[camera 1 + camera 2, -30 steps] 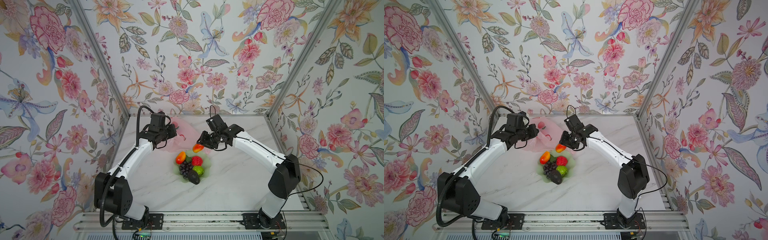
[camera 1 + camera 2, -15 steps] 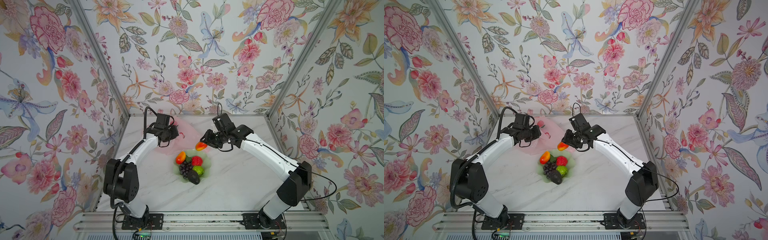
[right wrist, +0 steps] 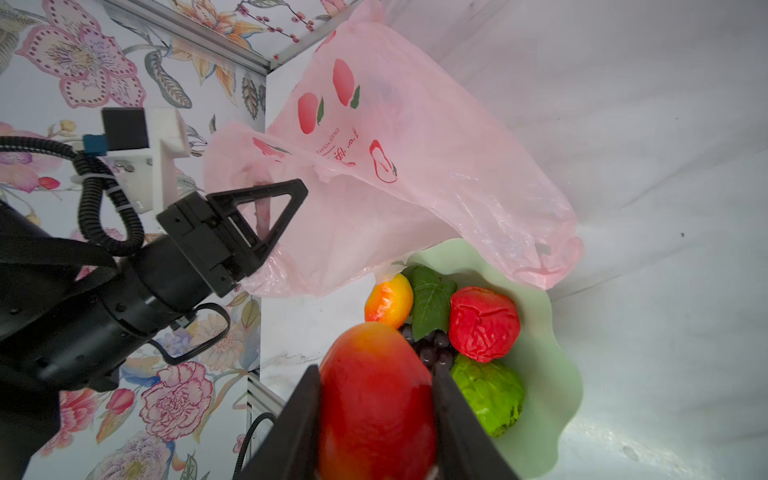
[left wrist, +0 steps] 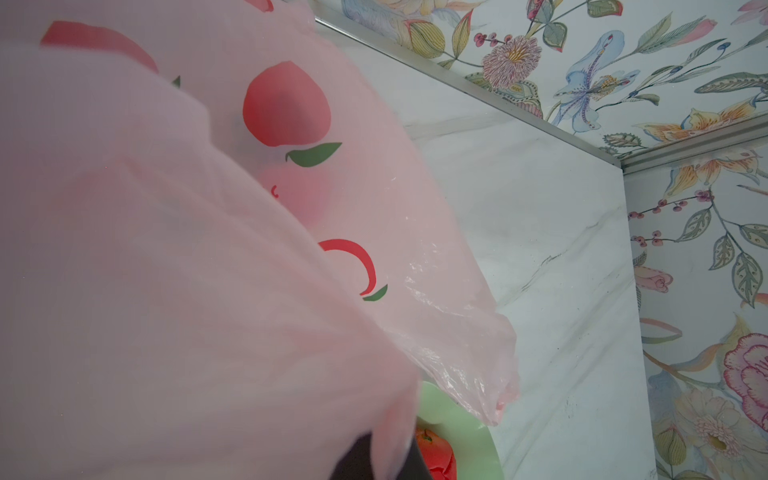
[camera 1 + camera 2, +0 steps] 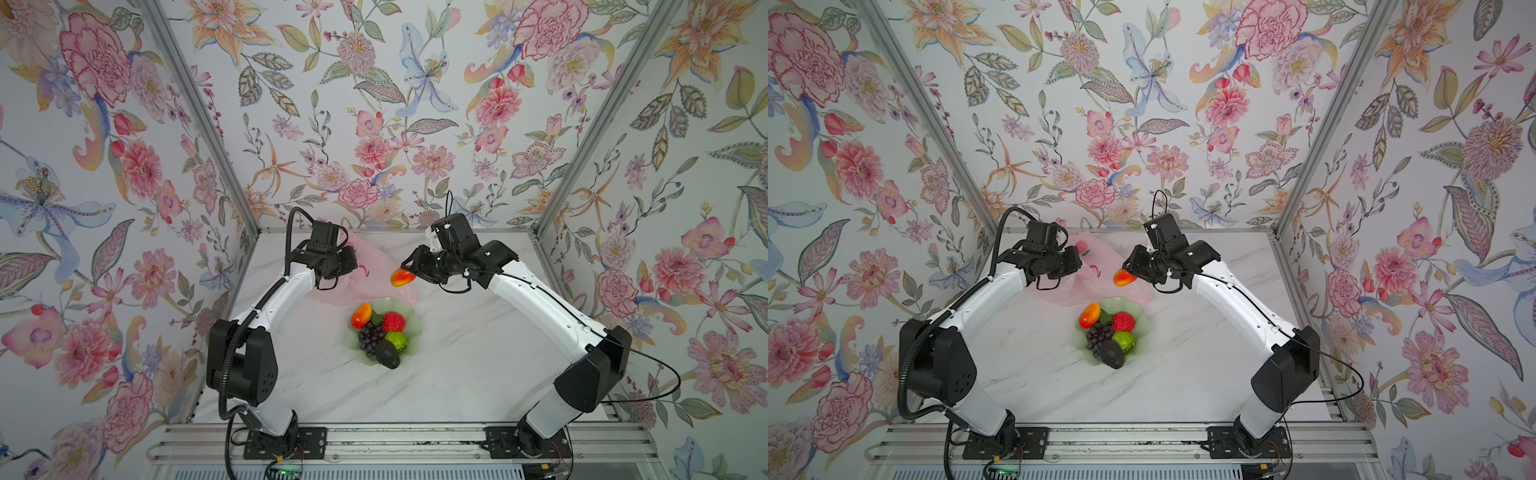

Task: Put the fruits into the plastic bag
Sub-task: 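Lift the mango with the right gripper toward the bag mouth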

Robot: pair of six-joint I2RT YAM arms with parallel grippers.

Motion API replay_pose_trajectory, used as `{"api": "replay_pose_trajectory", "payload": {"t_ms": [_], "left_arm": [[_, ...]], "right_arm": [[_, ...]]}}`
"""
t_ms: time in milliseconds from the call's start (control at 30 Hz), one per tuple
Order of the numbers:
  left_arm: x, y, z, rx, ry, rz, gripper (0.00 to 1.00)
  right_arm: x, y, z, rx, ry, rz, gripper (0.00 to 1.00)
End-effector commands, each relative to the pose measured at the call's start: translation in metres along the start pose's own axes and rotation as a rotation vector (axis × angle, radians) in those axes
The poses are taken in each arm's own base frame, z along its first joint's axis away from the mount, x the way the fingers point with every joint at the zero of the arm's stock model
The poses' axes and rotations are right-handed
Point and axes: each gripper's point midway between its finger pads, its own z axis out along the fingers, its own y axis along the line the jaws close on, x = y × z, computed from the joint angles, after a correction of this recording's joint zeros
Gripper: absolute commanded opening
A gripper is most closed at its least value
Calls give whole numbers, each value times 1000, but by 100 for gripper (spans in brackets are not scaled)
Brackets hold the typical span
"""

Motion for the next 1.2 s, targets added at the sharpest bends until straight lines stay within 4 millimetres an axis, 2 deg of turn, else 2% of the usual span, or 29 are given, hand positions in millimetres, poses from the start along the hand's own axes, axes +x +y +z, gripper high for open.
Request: {"api": "replay_pose_trajectory", "payload": {"t_ms": [0,33,267,533,733,900,1033,1167], "left_arm": [[-7,-9,-19,29,-12,25,0],[-8,-11,-19,37,-13,24,0],[-12,-28,-27,121,-25,5,0],[-26,-48,-42,179,-40,38,0],[-28,-57,-48,231,-60,14,0],[-39,-64,-51,235,-73,35,0],[-45,-70,-51,250,-74,38,0],[-50,-74,-55,258,-81,51,0]], "right_arm": [[-9,11,1,-29,-3,-27,20],[-22,5,-2,-25,-24,-9,20],[-48,13,-6,-63,-57,-16,19],[-61,10,8,-94,-66,-16,19],[-54,8,36,-120,-10,-17,18],[-37,15,66,-161,44,-9,18],[-32,22,95,-203,75,15,17],[-26,30,133,-249,124,52,16]]}}
